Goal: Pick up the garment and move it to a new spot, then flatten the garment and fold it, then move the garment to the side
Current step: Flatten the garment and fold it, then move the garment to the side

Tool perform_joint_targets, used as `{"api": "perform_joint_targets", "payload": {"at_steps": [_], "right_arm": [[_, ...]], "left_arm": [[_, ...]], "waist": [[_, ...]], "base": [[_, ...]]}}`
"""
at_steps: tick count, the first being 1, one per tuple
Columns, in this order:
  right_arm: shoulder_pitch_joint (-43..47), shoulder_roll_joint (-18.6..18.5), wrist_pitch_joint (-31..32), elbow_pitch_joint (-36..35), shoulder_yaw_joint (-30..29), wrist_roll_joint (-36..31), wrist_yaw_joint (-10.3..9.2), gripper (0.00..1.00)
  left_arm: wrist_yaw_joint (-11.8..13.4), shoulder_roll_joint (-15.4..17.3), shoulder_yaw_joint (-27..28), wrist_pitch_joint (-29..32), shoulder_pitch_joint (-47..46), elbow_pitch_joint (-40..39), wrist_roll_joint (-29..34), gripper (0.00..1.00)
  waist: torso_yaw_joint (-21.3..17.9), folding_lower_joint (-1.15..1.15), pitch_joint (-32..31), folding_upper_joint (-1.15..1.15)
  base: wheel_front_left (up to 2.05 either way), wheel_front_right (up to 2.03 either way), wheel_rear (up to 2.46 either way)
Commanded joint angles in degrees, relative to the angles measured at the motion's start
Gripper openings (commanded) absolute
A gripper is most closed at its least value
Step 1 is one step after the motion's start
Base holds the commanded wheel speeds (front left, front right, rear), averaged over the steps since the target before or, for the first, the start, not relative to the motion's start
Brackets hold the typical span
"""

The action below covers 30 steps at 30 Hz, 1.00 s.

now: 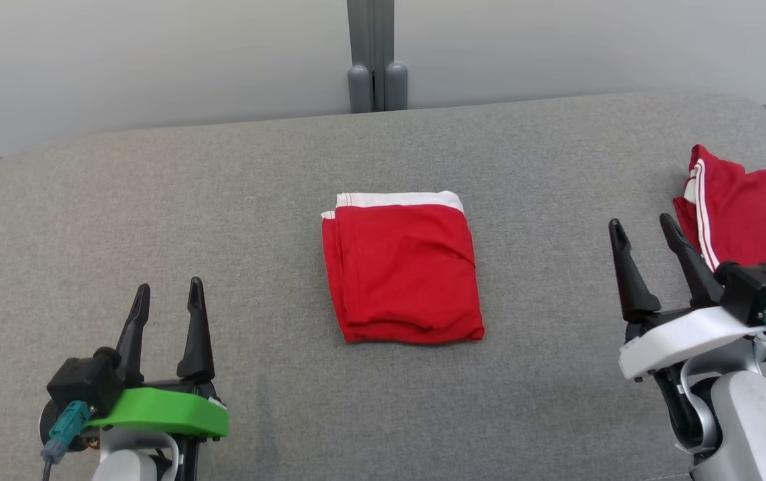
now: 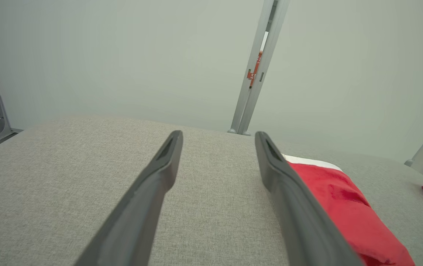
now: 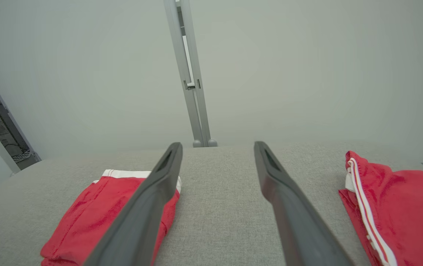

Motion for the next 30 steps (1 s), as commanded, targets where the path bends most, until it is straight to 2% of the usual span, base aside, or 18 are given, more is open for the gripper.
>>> {"api": "perform_joint_targets", "payload": {"at_steps": [1, 8, 14, 30], "right_arm": [[0.97, -0.66, 0.02, 0.64, -0.60, -0.22, -0.02, 1.00], [1.32, -2.77, -1.26, 6.12, -1.06, 1.24, -0.02, 1.00], [0.57, -3.19, -2.76, 9.41, 0.17, 2.40, -0.02, 1.00], [-0.68, -3.50, -3.87, 11.55, 1.36, 2.93, -0.02, 1.00]], "left_arm": [[-0.16, 0.16, 0.22, 0.03, 1.40, 0.02, -0.51, 1.00], [-0.16, 0.15, 0.17, 0.03, 3.14, 0.58, -0.59, 1.00], [-0.16, 0.16, 0.36, 0.03, 4.29, 1.04, -0.01, 1.00], [-0.16, 0.16, 0.06, 0.03, 3.79, 0.45, -0.08, 1.00]], "waist": [[-0.93, 0.00, -1.24, 0.00], [-0.84, 0.00, -2.39, 0.00], [-0.94, 0.00, -3.19, 0.00], [-0.32, 0.00, -2.42, 0.00]], "base": [[0.00, 0.00, 0.00], [0.00, 0.00, 0.00], [0.00, 0.00, 0.00], [0.00, 0.00, 0.00]]}}
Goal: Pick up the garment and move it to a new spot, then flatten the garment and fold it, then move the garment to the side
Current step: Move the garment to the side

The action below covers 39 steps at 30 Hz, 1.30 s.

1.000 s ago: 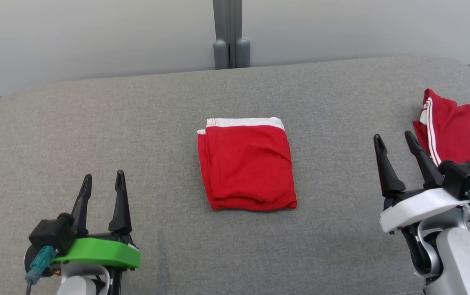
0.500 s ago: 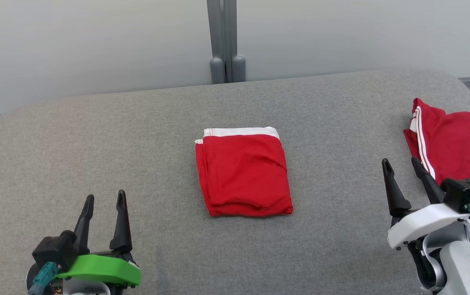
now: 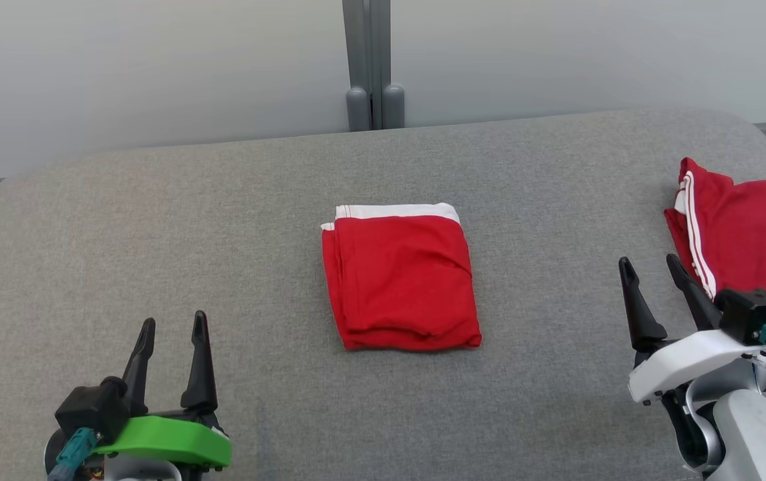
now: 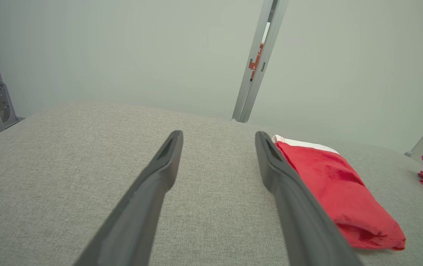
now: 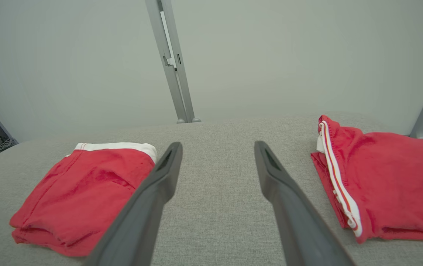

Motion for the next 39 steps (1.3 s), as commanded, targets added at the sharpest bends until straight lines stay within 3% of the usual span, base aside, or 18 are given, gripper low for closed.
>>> {"api": "perform_joint_targets", "payload": {"at_steps": [1, 6, 15, 19, 28, 38, 39], "right_arm": [[-0.68, -0.16, -0.11, 0.12, -0.04, -0.33, -0.02, 1.00], [-4.04, 0.49, 3.67, -0.58, 1.48, 0.45, -0.02, 1.00], [-17.16, 6.17, 32.78, 7.55, 4.86, 3.93, -0.01, 1.00], [-21.98, 8.06, 39.53, 13.14, 2.83, 1.98, -0.02, 1.00], [-27.61, 9.31, 38.82, 26.62, -5.47, -4.23, -0.02, 1.00], [-28.26, 9.79, 37.89, 35.78, 0.76, 2.07, 0.00, 1.00], [-28.23, 9.85, 37.99, 36.40, 1.65, 1.78, 0.00, 0.83]], "left_arm": [[-0.16, 0.17, -0.04, 0.03, -0.41, -0.16, 0.01, 1.00], [-0.16, 0.16, -0.10, 0.03, -1.57, -0.72, 0.21, 1.00], [-0.16, 0.18, -1.25, 0.03, -3.46, -1.75, -1.01, 1.00], [-0.16, 0.18, -1.80, 0.03, -4.77, -2.52, -1.73, 1.00], [-0.16, 0.17, -3.57, 0.03, -7.05, -2.75, -3.40, 1.00], [-0.16, 0.17, -3.68, 0.03, -7.01, -2.46, -3.96, 1.00], [-0.16, 0.17, -3.59, 0.03, -6.84, -2.52, -3.94, 1.00]], "waist": [[0.25, 0.00, 0.30, 0.00], [0.81, 0.00, 1.59, 0.00], [4.15, 0.00, 4.52, 0.00], [6.54, 0.00, 6.93, 0.00], [11.47, 0.00, 11.23, 0.00], [12.69, 0.00, 10.97, 0.00], [12.44, 0.00, 10.80, 0.00]], "base": [[0.00, 0.00, 0.00], [0.00, 0.00, 0.00], [0.00, 0.00, 0.00], [0.00, 0.00, 0.00], [0.00, 0.00, 0.00], [0.00, 0.00, 0.00], [0.00, 0.00, 0.00]]}}
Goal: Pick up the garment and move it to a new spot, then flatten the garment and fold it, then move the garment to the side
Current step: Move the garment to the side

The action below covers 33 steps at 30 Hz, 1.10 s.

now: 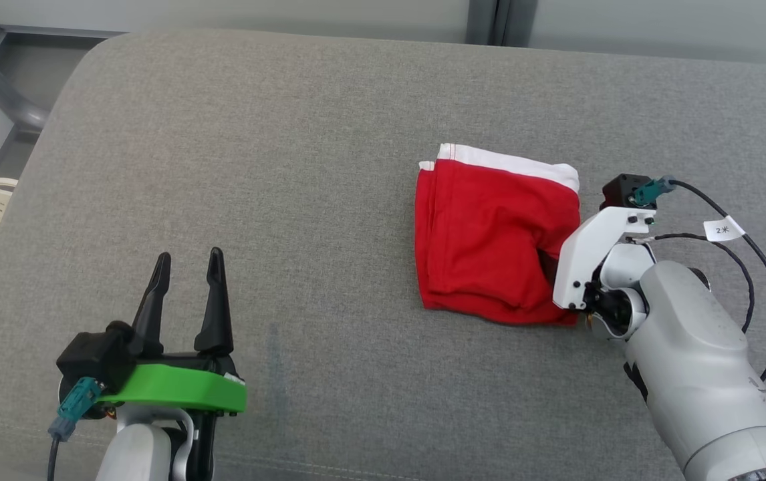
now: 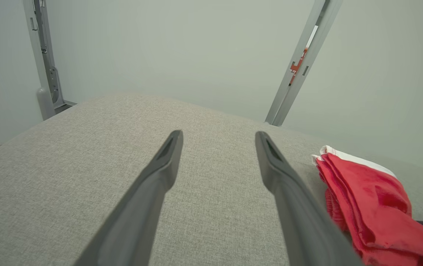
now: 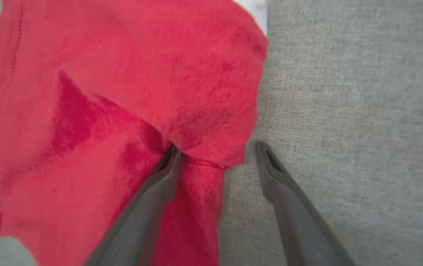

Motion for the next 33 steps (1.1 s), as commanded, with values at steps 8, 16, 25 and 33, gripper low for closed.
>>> {"api": "perform_joint_targets", "payload": {"at_steps": [8, 16, 25, 33], "right_arm": [[-0.68, -0.52, 1.66, 2.39, 8.14, -5.83, -0.04, 0.00], [-8.60, -8.82, 9.75, -6.91, 24.67, -7.34, -0.04, 0.00], [-15.71, -25.62, 21.30, -24.41, 37.52, 3.53, -0.04, 0.00], [-19.15, -38.69, 24.25, -32.75, 40.21, 7.13, -0.04, 0.00]], "left_arm": [[-0.16, 0.16, 0.26, 0.03, 0.38, -0.39, -0.66, 1.00], [-0.16, 0.18, 0.62, 0.03, 0.80, -1.58, -0.99, 1.00], [-0.16, 0.17, 0.49, 0.03, -0.82, -3.56, -1.32, 1.00], [-0.16, 0.19, 0.18, 0.03, -2.66, -4.22, -0.35, 1.00]], "waist": [[-2.91, 0.00, -1.42, 0.00], [-7.69, 0.00, -1.38, 0.00], [-14.34, 0.00, 1.22, 0.00], [-18.49, 0.00, 4.73, 0.00]], "base": [[0.00, 0.00, 0.00], [0.00, 0.00, 0.00], [0.00, 0.00, 0.00], [0.00, 0.00, 0.00]]}}
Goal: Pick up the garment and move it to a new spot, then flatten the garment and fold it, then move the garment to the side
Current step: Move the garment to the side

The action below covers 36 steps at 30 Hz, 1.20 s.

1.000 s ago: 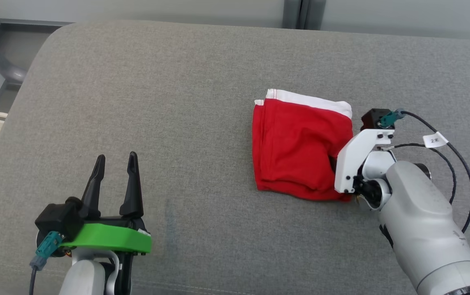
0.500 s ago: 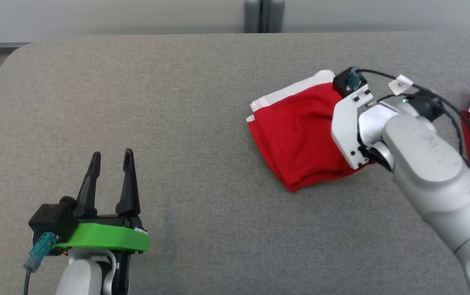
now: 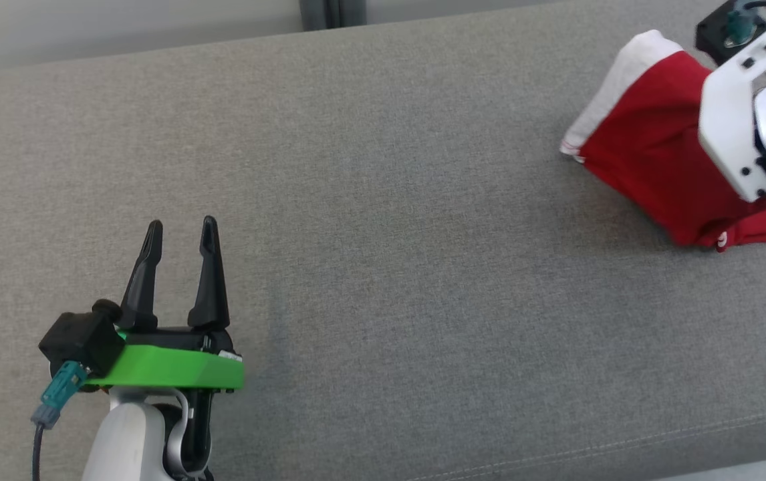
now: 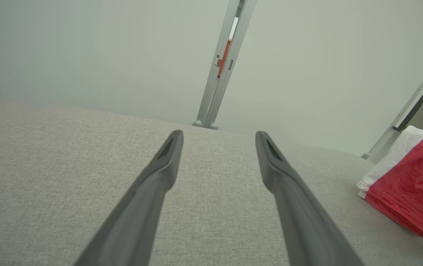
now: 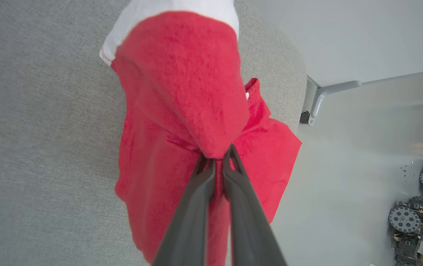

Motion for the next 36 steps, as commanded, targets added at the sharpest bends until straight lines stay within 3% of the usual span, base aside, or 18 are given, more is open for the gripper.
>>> {"api": "perform_joint_targets", "payload": {"at_steps": [1, 6, 19, 20, 29, 36], "right_arm": [[-0.76, -1.37, -0.33, -0.11, 0.07, -0.08, -0.13, 0.00], [0.93, -7.64, -3.31, 4.04, -4.76, -0.17, -0.13, 0.00], [8.08, -7.49, -15.78, 17.77, -27.69, -9.38, -0.13, 0.00], [8.79, -7.05, -17.00, 18.69, -29.93, -11.24, -0.14, 0.99], [13.14, 0.59, -23.04, 19.17, -45.23, -23.96, -0.13, 1.00], [20.59, 11.13, -34.27, 10.81, -53.14, -23.41, -0.14, 1.00]], "left_arm": [[-0.16, 0.24, 0.13, 0.03, -1.40, -0.24, 0.74, 1.00], [-0.16, 0.23, -0.95, 0.03, -3.96, -1.26, 1.39, 1.00], [-0.16, 0.91, -1.13, 0.03, -7.45, -3.09, 4.33, 1.00], [-0.16, 0.97, -1.11, 0.03, -7.64, -3.29, 4.35, 1.00], [-0.16, 0.74, -1.37, 0.03, -7.37, -3.39, 3.81, 1.00], [-0.16, 0.41, -0.23, 0.04, -4.33, -1.30, 3.75, 1.00]], "waist": [[-2.21, 0.00, 2.87, 0.00], [-1.71, 0.00, 6.77, 0.00], [2.05, 0.00, 14.47, 0.00], [2.32, 0.00, 14.75, 0.00], [2.71, 0.00, 11.86, 0.00], [2.93, 0.00, 4.09, 0.00]], "base": [[0.00, 0.00, 0.00], [0.00, 0.00, 0.00], [0.00, 0.00, 0.00], [0.00, 0.00, 0.00], [0.00, 0.00, 0.00], [0.00, 0.00, 0.00]]}}
